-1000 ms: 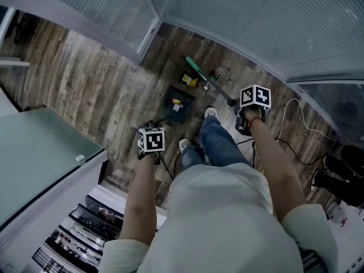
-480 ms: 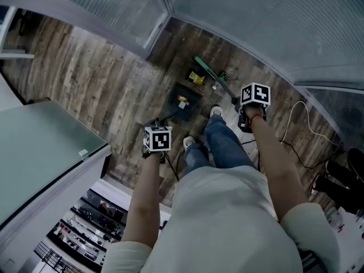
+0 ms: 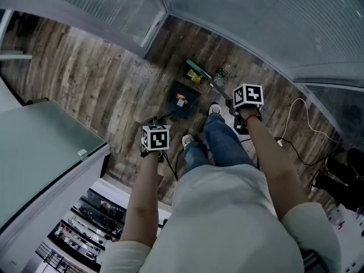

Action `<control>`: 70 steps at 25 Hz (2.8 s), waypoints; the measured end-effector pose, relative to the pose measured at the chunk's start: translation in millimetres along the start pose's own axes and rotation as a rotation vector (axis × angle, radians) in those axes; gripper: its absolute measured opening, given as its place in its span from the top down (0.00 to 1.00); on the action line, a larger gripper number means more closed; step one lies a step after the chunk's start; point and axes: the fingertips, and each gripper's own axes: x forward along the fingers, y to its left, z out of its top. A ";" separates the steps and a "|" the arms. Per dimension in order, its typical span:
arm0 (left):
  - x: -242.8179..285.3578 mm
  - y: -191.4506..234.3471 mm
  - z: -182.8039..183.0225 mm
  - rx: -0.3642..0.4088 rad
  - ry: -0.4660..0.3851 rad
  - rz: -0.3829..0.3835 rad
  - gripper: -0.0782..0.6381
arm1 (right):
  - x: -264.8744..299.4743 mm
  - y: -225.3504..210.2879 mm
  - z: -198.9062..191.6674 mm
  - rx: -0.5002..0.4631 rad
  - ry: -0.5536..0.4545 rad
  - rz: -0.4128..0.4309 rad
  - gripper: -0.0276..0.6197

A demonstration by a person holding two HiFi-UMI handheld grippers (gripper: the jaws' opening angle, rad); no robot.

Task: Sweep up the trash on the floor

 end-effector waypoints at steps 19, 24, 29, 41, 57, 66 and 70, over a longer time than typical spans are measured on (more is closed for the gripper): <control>1.1 0.4 -7.4 0.006 -0.007 -0.003 0.76 | 4.9 16.5 -47.7 -0.014 0.059 0.034 0.79; -1.5 -2.1 -9.0 0.010 -0.009 -0.002 0.76 | 2.7 20.9 -62.4 -0.025 0.077 0.045 0.79; -0.2 -2.4 -11.0 0.009 -0.010 -0.004 0.76 | 3.8 28.9 -76.3 -0.026 0.088 0.063 0.79; -1.1 -2.8 -14.0 0.013 -0.013 -0.006 0.76 | 2.0 40.5 -112.5 -0.036 0.127 0.086 0.79; -4.2 0.3 -23.1 0.022 -0.022 -0.010 0.76 | -16.6 37.6 -127.1 0.061 0.049 0.130 0.79; -6.3 -4.0 -19.1 0.098 -0.021 -0.011 0.76 | -44.0 14.4 -120.0 0.166 -0.046 0.162 0.79; -7.1 -4.2 -10.0 0.141 -0.020 -0.012 0.76 | -55.4 1.7 -111.9 0.228 -0.093 0.179 0.79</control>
